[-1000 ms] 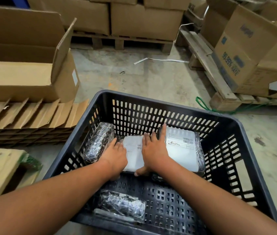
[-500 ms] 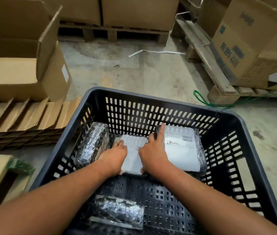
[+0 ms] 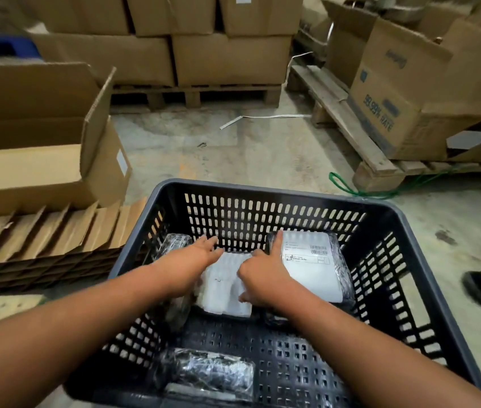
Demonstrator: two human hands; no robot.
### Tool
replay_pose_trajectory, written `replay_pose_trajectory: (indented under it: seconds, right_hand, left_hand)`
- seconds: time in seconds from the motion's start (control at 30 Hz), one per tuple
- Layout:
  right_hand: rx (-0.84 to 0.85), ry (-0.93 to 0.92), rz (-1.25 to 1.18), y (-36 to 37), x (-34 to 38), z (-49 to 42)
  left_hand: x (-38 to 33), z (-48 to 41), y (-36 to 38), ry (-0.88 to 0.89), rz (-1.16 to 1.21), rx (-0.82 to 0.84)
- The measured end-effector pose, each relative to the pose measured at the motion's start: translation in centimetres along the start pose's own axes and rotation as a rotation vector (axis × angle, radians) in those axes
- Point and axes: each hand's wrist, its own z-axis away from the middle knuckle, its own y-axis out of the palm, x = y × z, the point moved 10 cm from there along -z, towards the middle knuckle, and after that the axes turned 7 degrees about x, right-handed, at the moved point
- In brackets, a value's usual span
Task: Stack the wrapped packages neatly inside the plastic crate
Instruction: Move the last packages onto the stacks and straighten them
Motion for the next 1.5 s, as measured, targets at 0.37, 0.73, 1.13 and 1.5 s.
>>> replay_pose_trajectory:
  seconds: [0.37,0.73,1.13,1.5]
  right_hand:
    - [-0.289,-0.446,-0.476,-4.6,8.9,3.6]
    - [-0.184,-0.276,-0.553,-3.8,10.8,1.1]
    - [-0.333,-0.115,-1.346,-0.5,6.0,0.2]
    - [-0.294,-0.068,-1.606,-4.8,-3.1,2.1]
  left_hand:
    - [3.4,4.8,-3.8,0.014,-0.563,0.001]
    - [10.9,6.7,-4.4,-0.179,0.405,-0.431]
    - [10.6,6.3,-4.2,-0.179,0.401,-0.371]
    - [10.4,6.1,-4.1,-0.226,0.362,-0.325]
